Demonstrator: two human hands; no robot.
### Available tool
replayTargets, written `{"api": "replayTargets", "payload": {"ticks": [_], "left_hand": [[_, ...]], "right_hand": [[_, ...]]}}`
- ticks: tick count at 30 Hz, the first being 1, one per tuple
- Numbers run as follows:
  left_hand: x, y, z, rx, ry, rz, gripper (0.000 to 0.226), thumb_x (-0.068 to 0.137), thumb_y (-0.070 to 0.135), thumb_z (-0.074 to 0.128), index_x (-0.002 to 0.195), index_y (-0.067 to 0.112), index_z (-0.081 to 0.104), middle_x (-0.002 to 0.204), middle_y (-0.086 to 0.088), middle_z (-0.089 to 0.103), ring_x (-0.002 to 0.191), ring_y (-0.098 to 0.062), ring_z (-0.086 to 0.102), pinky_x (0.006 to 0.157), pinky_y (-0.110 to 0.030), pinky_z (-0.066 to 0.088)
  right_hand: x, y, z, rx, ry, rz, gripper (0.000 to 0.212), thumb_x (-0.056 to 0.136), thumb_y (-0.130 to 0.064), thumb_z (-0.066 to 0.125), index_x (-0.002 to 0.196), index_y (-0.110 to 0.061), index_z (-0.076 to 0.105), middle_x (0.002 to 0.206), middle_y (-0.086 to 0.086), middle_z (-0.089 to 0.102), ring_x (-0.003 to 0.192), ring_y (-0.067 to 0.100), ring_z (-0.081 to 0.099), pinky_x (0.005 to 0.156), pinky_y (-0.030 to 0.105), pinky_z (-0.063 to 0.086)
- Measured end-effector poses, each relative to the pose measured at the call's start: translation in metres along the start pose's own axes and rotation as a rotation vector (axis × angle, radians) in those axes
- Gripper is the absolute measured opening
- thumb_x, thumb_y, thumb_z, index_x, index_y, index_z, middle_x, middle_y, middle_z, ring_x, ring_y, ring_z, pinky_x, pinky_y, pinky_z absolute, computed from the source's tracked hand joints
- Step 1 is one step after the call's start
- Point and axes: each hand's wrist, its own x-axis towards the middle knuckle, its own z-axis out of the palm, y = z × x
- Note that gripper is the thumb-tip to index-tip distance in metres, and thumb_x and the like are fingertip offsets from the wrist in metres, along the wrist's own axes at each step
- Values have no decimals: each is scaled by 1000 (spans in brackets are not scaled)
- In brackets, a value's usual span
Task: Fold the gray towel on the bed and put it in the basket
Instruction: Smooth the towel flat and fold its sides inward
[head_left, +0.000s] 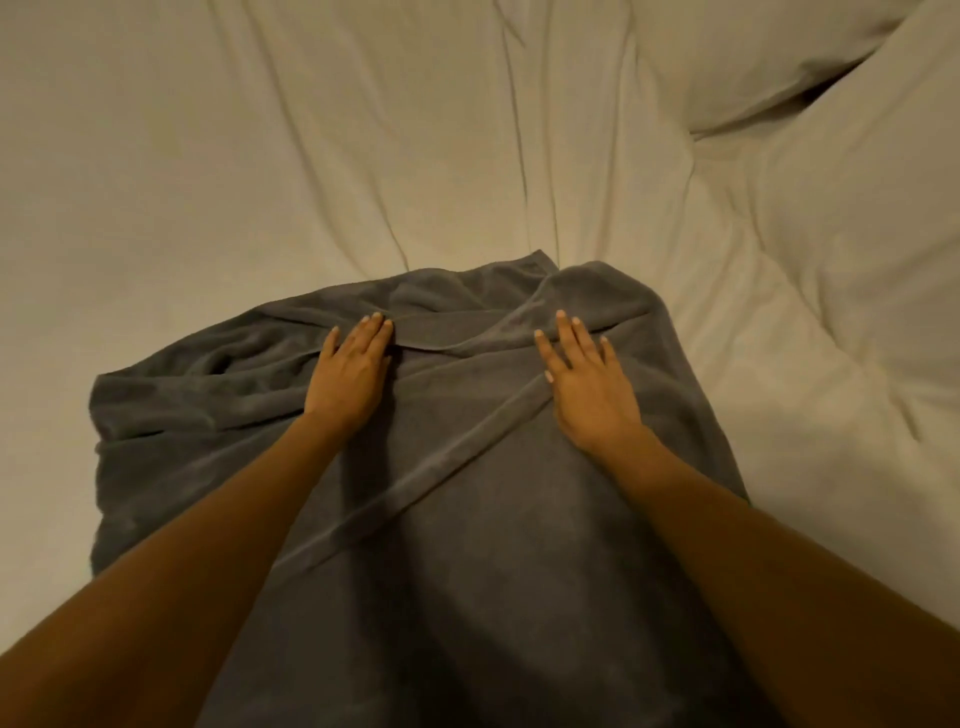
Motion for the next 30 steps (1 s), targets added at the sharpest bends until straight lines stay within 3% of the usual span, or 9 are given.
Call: {"api": "replayTargets", "payload": {"ticks": [6,10,14,17,23,25,27,29,30], "left_hand": [[-12,-59,7,73,46,-91,44,99,17,37,142,8,36,152,-12,32,142,-25,25,117,-45,2],[-20,-86,4,114,60,-79,38,97,18,41,133,8,49,147,-13,40,140,-26,31,117,-47,1],[-28,-100,-2,93,93,-15,32,95,15,47,124,8,58,136,-15,53,132,-29,44,116,-45,2],[-28,-105,-2,80,140,-28,26,95,14,49,116,8,64,119,-16,65,113,-31,60,116,-40,5],[29,-106,-33,225,202,-77,26,96,14,43,98,8,69,78,-16,71,76,-31,66,118,-45,9],[56,-109,-51,257,242,-133,28,95,15,42,92,7,69,78,-16,71,78,-32,65,118,-44,7],[74,-106,-58,259,204,-196,27,95,16,44,95,6,69,85,-16,70,88,-32,64,118,-46,6],[75,-97,-49,227,139,-234,31,96,19,44,118,3,58,118,-20,62,120,-33,51,118,-49,4],[70,-91,-41,183,121,-252,42,98,24,42,134,2,44,139,-21,46,136,-31,34,118,-49,2]], "right_hand": [[81,-4,-19,-45,69,-60,42,100,-27,37,142,-25,37,157,13,-4,144,30,-4,116,47,5],[111,-1,-29,-206,-17,-107,33,97,-33,43,124,-25,59,157,13,-2,144,29,-5,115,48,4],[117,7,-33,-206,-64,-135,33,96,-36,44,121,-21,61,157,13,5,144,27,-1,114,48,3],[114,18,-37,-258,-43,-238,30,94,-32,49,118,-20,61,156,13,16,143,27,8,115,46,8],[135,36,-56,-367,286,-165,27,91,-23,52,109,-9,67,133,19,50,130,36,35,112,49,14],[146,34,-66,-345,351,-65,28,91,-20,53,110,-5,66,132,24,50,129,38,35,113,50,11],[153,29,-67,-387,261,25,33,89,-20,55,119,-6,60,145,24,33,138,36,22,114,51,4],[149,25,-54,-381,166,111,45,93,-24,48,136,-10,43,154,22,10,143,34,6,113,51,-1],[145,22,-44,-339,154,139,51,97,-26,41,144,-11,30,156,20,2,143,33,1,113,52,-1]]}}
